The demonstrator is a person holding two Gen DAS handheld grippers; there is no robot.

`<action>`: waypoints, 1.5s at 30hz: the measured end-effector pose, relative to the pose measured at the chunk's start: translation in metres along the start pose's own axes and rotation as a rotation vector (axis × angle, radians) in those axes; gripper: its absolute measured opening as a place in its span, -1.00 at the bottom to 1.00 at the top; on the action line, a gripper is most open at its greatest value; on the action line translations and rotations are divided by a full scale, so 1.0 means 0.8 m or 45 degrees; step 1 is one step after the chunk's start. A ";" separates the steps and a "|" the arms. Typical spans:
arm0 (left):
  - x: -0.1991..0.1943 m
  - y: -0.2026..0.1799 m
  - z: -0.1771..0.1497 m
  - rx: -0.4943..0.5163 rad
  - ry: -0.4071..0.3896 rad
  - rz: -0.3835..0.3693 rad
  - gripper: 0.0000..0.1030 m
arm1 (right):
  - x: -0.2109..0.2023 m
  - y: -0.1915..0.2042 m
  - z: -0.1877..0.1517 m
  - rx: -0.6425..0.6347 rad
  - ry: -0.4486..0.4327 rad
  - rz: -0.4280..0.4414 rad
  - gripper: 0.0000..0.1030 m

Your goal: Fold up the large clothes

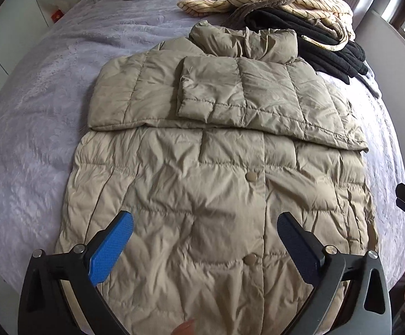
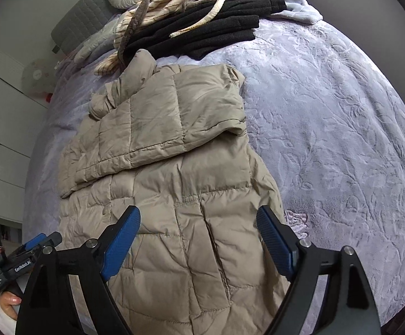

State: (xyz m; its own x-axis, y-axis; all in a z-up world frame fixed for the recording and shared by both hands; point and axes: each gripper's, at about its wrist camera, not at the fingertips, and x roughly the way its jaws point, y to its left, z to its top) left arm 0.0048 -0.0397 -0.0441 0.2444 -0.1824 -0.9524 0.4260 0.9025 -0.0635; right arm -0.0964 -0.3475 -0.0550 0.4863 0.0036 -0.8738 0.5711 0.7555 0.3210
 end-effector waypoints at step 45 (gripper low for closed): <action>-0.013 0.222 -0.200 -0.418 0.221 -0.306 1.00 | -0.044 -0.013 -0.202 0.512 0.192 0.175 0.70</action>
State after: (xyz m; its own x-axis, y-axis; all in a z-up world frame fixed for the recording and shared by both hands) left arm -0.0613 0.1845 -0.0927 0.0106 -0.3596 -0.9331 0.1464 0.9236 -0.3543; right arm -0.2262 -0.2495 -0.0869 0.4908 0.2043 -0.8470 0.7341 0.4267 0.5282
